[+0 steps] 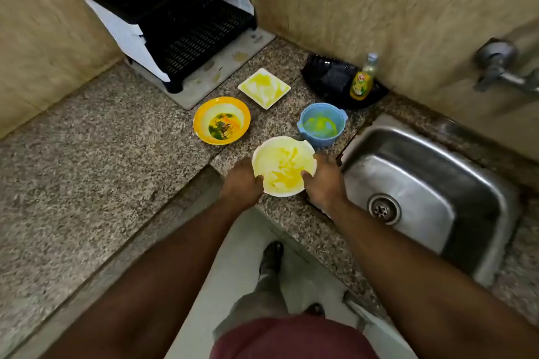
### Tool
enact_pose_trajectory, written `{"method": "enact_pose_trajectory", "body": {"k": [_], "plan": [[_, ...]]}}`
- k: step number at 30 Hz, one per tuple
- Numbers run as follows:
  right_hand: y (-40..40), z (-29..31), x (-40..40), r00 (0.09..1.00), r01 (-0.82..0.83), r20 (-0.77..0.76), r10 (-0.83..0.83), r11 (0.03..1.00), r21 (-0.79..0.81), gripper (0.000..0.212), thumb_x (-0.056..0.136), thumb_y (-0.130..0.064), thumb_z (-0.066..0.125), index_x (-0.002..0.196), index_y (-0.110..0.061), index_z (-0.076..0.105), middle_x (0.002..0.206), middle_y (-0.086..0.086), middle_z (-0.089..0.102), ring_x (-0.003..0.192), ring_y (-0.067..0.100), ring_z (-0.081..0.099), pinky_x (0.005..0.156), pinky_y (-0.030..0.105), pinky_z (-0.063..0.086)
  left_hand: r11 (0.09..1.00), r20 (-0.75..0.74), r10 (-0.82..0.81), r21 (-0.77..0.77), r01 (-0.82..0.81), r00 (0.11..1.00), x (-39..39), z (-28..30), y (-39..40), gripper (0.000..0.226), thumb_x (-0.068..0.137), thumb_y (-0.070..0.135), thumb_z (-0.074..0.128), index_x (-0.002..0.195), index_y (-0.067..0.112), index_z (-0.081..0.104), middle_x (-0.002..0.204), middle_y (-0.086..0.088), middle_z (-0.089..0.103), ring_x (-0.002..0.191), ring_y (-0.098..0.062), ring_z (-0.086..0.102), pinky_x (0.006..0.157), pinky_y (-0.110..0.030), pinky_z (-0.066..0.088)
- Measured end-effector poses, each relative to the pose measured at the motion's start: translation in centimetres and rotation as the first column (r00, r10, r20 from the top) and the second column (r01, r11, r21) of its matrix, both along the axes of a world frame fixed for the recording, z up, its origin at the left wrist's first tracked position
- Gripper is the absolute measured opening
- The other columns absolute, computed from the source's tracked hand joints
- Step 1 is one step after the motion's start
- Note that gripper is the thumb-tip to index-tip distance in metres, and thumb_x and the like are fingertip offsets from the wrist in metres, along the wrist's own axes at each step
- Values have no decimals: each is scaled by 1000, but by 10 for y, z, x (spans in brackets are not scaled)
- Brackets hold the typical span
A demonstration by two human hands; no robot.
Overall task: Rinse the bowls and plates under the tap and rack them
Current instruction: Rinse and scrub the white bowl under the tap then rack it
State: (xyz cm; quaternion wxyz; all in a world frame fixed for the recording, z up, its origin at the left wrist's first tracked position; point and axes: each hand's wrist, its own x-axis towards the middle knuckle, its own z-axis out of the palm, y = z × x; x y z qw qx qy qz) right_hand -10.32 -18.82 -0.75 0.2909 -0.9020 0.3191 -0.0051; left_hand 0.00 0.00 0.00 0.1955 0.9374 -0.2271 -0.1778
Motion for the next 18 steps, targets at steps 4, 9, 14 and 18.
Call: {"method": "enact_pose_trajectory", "body": {"k": [4,9,14,18], "plan": [[-1,-7,10,986,158,-62,-153,984,87,51,81,-21,71,129,-11,55,123,13,65,114,35,62,92,39,54,983,-139,185,25,-183,973,1,3,-9,47,91,16,64,132,-3,48,124,-27,64,116,-46,60,87,-42,49],[-22,-45,20,945,309,-211,-251,898,313,37,71,-24,64,106,-16,66,95,8,75,85,33,74,70,47,64,918,-337,361,-34,-394,870,9,1,-21,55,81,26,71,125,-4,58,115,-26,68,102,-40,70,85,-43,58],[-29,3,-4,927,376,-165,-338,804,462,22,71,-11,63,92,-5,68,71,14,73,58,30,71,52,38,61,849,-506,395,-118,-515,767,20,-17,-38,47,64,35,67,91,-3,72,71,-25,71,62,-39,73,59,-51,62],[-55,25,-39,862,454,-90,-499,681,574,16,73,-6,60,85,0,69,64,19,71,49,36,68,51,48,61,883,-549,278,-178,-435,789,16,-7,-80,37,77,37,79,89,3,73,83,-24,71,69,-36,68,60,-39,54]]}}
